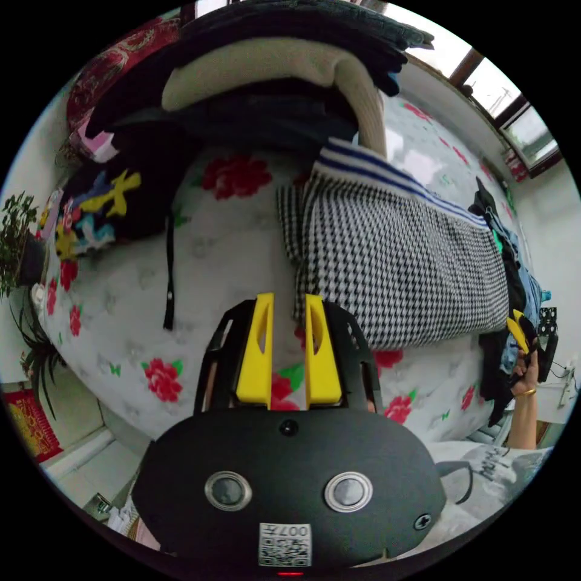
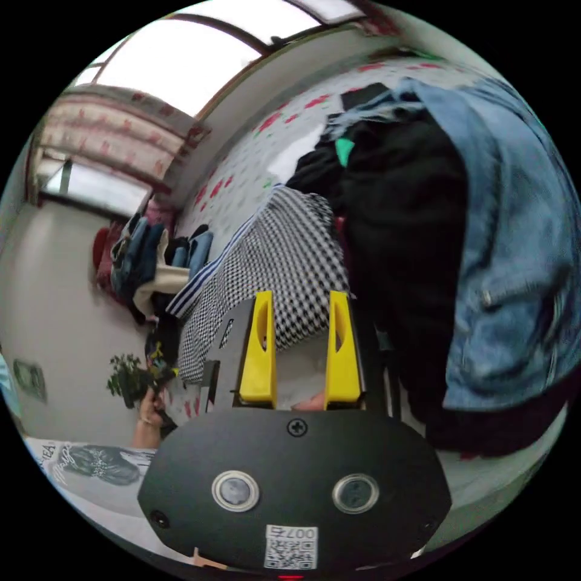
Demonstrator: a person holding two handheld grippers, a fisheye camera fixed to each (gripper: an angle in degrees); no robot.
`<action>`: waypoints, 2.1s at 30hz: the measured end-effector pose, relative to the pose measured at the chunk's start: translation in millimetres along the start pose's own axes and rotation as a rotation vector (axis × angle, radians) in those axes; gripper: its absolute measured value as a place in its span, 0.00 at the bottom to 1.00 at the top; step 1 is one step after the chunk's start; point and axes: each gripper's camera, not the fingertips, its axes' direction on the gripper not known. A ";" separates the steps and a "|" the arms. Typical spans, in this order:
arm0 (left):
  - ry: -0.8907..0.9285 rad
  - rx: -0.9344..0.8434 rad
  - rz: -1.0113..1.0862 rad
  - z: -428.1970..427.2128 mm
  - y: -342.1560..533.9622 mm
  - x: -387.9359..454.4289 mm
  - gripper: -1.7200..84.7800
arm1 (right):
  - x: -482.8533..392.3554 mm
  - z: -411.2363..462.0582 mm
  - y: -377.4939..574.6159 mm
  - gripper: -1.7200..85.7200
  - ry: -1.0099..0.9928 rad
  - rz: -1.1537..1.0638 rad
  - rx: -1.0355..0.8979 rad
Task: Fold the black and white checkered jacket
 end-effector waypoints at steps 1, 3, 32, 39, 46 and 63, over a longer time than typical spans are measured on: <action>0.001 -0.025 -0.019 7.3 8.9 -2.2 0.12 | 18.0 2.9 16.1 0.15 -0.042 0.081 0.014; 0.003 -0.061 -0.048 18.4 15.6 -4.8 0.12 | 41.5 22.2 27.1 0.15 -0.137 0.171 -0.047; 0.117 -0.084 -0.122 21.0 -7.7 -115.0 0.11 | -380.8 270.5 114.8 0.03 -0.056 -1.277 -0.238; 0.383 0.030 -0.268 -18.4 38.8 -210.7 0.14 | -366.2 480.3 213.7 0.09 -0.082 -1.092 -0.768; 0.652 0.036 -0.168 -37.0 41.6 -226.1 0.21 | -358.0 449.1 115.0 0.15 -0.208 -0.999 -0.469; 0.553 0.006 -0.197 -86.1 38.4 -336.5 0.22 | -234.3 524.0 107.3 0.12 -0.268 -0.575 -0.649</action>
